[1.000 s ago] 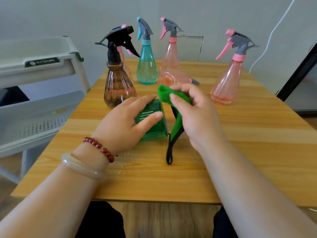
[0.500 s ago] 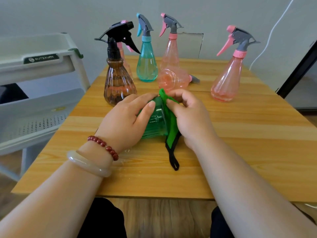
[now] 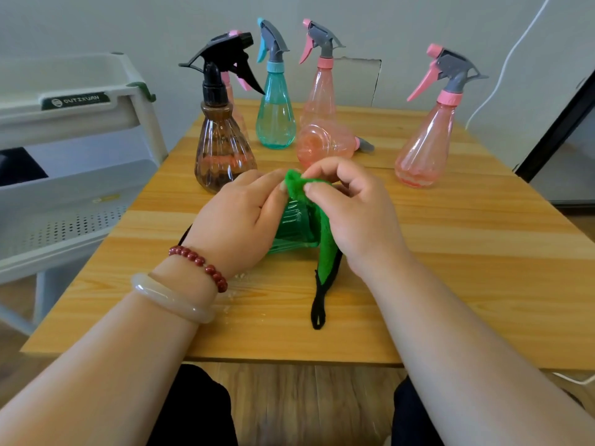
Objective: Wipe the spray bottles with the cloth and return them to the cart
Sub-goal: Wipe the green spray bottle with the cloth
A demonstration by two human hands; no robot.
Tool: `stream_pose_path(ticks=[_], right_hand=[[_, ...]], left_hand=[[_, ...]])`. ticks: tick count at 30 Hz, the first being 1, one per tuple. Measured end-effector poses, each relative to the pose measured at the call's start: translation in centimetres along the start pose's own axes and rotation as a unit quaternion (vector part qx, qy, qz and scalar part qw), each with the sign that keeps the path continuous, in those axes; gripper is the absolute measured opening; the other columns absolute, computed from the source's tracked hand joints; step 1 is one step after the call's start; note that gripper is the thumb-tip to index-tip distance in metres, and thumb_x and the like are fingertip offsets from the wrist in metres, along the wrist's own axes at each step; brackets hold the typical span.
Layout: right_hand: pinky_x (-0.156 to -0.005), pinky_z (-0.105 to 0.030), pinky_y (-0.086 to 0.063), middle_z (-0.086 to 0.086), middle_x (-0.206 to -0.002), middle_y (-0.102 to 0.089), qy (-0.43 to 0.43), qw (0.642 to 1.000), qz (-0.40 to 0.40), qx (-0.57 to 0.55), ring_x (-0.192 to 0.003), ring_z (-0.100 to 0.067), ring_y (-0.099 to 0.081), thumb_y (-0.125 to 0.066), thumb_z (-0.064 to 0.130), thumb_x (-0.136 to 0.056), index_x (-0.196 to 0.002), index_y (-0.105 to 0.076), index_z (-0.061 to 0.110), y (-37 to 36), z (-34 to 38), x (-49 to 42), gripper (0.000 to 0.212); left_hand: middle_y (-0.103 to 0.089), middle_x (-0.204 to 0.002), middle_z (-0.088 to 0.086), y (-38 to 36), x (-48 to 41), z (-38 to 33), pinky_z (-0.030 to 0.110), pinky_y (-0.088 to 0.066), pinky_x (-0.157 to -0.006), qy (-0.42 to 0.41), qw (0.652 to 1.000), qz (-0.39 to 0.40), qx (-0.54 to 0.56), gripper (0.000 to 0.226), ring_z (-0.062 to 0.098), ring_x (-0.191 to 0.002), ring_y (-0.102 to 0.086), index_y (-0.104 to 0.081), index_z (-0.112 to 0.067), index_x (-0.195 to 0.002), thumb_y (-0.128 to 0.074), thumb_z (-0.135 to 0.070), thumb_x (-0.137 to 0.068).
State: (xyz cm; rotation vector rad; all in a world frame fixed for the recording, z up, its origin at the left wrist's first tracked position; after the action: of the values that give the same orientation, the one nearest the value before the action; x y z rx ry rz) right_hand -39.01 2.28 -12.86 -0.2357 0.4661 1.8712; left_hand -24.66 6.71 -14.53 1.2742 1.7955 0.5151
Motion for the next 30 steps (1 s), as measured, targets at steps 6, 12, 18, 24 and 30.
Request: stream_pose_path(ticks=[6,12,18,24,30], right_hand=[[-0.068,-0.026,-0.049,0.002,-0.074,-0.065,-0.054,0.998,-0.017,0.011,-0.07,-0.01,-0.057,-0.058,0.007,-0.091,-0.078,-0.067,0.031,0.6,-0.2,-0.3,0.029],[-0.051,-0.02,-0.042,0.019,-0.057,-0.056,-0.043,0.998,-0.021,0.041,-0.054,0.0,-0.048,-0.053,-0.001,-0.088,-0.073,-0.063,0.03,0.5,0.3,0.3,0.035],[-0.078,-0.019,-0.046,0.008,-0.085,-0.063,-0.004,0.998,-0.037,0.044,-0.085,-0.004,-0.058,-0.063,0.015,-0.086,-0.073,-0.065,0.021,-0.2,0.5,2.1,0.014],[-0.094,-0.014,-0.039,0.009,-0.131,-0.052,-0.077,0.994,-0.049,0.054,-0.118,-0.003,-0.048,-0.053,0.022,-0.099,-0.135,-0.049,0.025,-1.6,0.2,1.8,0.036],[-0.117,-0.019,-0.014,0.012,-0.161,-0.022,-0.137,0.988,0.049,0.054,-0.146,-0.001,-0.018,-0.033,0.031,-0.107,-0.155,-0.021,0.029,-2.0,0.2,2.1,0.05]], left_hand=[[-0.054,-0.133,-0.002,0.0,0.1,-0.4,0.025,-0.039,-0.086,0.007,1.0,0.005,-0.024,0.045,0.013,-0.12,-0.05,-0.047,-0.029,-0.143,-0.028,-0.039,-0.104],[-0.054,-0.131,-0.003,0.0,0.2,-0.4,0.026,-0.039,-0.083,0.015,1.0,0.002,-0.018,0.044,0.015,-0.118,-0.051,-0.047,-0.034,-0.142,-0.027,-0.04,-0.103],[-0.054,-0.13,-0.004,0.0,0.1,-0.2,0.026,-0.039,-0.084,0.021,1.0,0.002,-0.007,0.042,0.015,-0.119,-0.05,-0.047,-0.037,-0.141,-0.027,-0.04,-0.104],[-0.057,-0.125,0.0,-0.2,0.2,-0.2,0.028,-0.043,-0.079,0.007,1.0,-0.011,-0.02,0.041,0.02,-0.113,-0.054,-0.048,-0.033,-0.142,-0.028,-0.039,-0.106],[-0.057,-0.129,0.0,-0.1,-0.2,-0.4,0.027,-0.04,-0.083,0.012,1.0,-0.004,-0.028,0.041,0.016,-0.116,-0.053,-0.05,-0.033,-0.139,-0.028,-0.04,-0.105]])
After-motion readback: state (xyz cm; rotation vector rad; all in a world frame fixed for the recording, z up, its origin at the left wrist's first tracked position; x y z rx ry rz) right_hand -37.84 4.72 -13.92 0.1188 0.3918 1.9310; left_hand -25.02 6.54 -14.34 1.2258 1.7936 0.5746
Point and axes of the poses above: each hand's wrist, its own x-axis away from the middle knuckle, its own y-axis out of the back of the hand, z = x × y, the point moved 2 cm from there along -x, towards the middle knuckle
